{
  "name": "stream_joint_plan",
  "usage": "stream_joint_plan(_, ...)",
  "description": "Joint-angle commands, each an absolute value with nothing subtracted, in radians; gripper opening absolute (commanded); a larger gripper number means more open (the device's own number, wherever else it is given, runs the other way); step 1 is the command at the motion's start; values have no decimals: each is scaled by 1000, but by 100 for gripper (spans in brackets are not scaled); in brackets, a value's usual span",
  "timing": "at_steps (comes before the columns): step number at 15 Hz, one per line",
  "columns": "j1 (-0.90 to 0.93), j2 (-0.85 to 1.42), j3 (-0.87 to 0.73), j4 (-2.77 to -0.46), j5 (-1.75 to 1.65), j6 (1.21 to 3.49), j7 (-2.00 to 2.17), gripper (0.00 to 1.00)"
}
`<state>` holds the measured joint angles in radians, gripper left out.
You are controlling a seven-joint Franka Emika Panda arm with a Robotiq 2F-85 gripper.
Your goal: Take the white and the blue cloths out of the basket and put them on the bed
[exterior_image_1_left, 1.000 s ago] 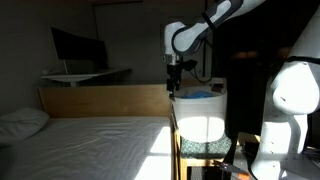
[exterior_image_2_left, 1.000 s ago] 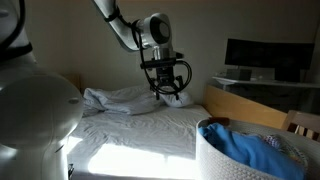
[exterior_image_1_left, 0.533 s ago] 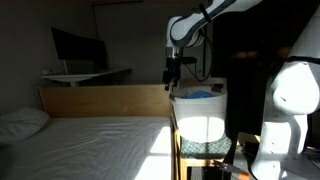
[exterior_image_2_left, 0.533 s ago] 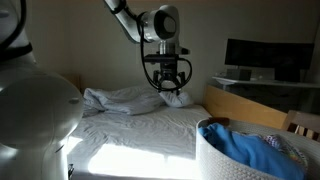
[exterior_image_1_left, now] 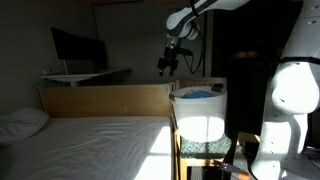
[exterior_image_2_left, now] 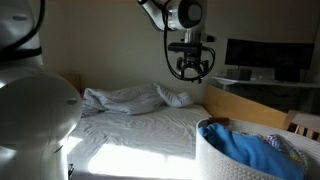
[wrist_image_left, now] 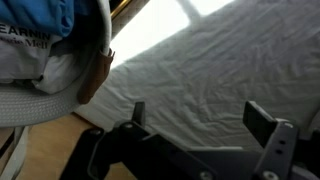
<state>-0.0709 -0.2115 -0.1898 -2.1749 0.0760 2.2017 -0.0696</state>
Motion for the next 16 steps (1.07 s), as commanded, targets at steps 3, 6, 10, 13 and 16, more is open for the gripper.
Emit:
stream_joint_plan(3, -140, 123, -224, -1826, 149, 2152, -41, 100)
stream_joint_plan(6, -199, 301, -232, -1647, 162, 2113, -34, 100)
stream_joint_plan(10, -289, 493, -247, -1413, 129, 1993, 5, 100)
stream_joint_plan(13, -367, 585, -252, -1238, 139, 1874, 14, 100)
stream_joint_plan(16, -446, 641, -257, -1086, 142, 1765, 24, 100)
